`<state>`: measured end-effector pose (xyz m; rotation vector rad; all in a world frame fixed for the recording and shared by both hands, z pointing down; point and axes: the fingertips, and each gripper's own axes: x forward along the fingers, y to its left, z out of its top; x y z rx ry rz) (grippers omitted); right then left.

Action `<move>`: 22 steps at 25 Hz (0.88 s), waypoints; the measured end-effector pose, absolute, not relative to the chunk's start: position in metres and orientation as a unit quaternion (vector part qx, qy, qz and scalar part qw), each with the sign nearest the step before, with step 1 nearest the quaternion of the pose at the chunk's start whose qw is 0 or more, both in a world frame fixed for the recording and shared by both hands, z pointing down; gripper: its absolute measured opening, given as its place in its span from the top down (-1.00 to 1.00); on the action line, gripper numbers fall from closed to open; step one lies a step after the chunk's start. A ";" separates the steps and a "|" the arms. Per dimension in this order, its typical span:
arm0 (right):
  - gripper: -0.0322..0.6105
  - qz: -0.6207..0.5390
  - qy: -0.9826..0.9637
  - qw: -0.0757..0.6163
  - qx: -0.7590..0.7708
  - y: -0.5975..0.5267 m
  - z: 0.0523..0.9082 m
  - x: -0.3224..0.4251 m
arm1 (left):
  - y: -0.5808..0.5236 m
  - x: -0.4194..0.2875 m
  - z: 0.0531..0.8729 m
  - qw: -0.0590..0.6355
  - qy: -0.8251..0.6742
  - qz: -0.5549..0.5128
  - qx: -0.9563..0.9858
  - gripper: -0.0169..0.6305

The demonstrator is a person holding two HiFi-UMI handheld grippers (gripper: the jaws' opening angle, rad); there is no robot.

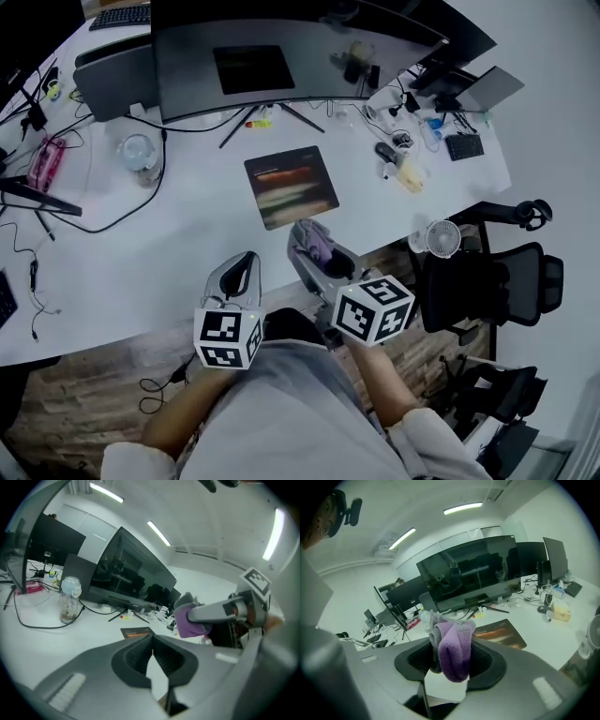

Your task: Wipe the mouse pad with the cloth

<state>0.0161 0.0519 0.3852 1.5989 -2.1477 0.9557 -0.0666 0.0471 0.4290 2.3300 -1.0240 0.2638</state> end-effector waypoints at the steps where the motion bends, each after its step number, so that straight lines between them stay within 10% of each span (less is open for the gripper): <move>1: 0.32 0.328 -0.750 0.154 0.553 0.047 0.387 0.014 | 0.044 -0.067 0.432 0.290 -0.387 0.098 0.870 0.95; 22: 0.31 0.349 -0.757 0.218 0.508 -0.038 0.461 0.020 | 0.012 -0.048 0.499 0.319 -0.408 0.150 0.842 0.95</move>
